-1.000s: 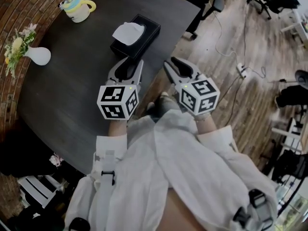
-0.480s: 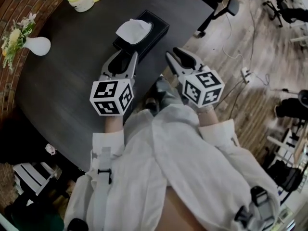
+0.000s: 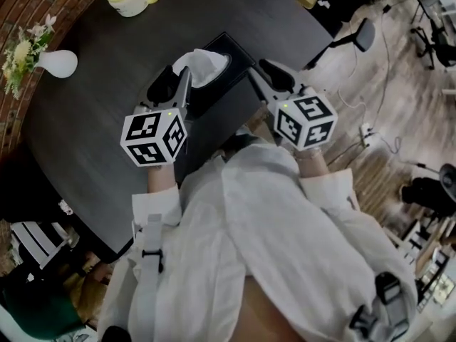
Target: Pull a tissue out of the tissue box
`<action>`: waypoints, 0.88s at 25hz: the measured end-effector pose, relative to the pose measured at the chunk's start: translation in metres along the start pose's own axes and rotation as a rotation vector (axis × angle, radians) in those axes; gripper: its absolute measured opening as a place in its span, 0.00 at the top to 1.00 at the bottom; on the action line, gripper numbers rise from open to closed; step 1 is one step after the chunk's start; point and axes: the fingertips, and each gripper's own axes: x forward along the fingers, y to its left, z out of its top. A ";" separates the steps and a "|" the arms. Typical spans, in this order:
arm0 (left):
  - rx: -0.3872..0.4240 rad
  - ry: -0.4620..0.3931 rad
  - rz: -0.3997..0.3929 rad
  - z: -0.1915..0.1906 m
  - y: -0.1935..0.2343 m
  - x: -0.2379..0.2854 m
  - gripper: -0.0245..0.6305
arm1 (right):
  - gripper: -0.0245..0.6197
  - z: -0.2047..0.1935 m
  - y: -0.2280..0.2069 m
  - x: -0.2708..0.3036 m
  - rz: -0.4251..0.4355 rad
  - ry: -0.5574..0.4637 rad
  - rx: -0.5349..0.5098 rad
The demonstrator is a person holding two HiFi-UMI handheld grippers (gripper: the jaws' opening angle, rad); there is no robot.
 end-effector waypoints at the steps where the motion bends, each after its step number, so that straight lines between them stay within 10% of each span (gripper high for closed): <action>1: 0.000 0.003 0.012 0.003 0.001 0.004 0.76 | 0.80 0.004 -0.004 0.006 0.018 0.007 -0.007; 12: 0.001 0.085 0.094 0.003 0.017 0.024 0.72 | 0.79 0.014 -0.020 0.054 0.158 0.107 -0.098; 22: 0.213 0.182 0.055 0.001 0.012 0.041 0.69 | 0.69 -0.008 -0.026 0.077 0.249 0.214 -0.152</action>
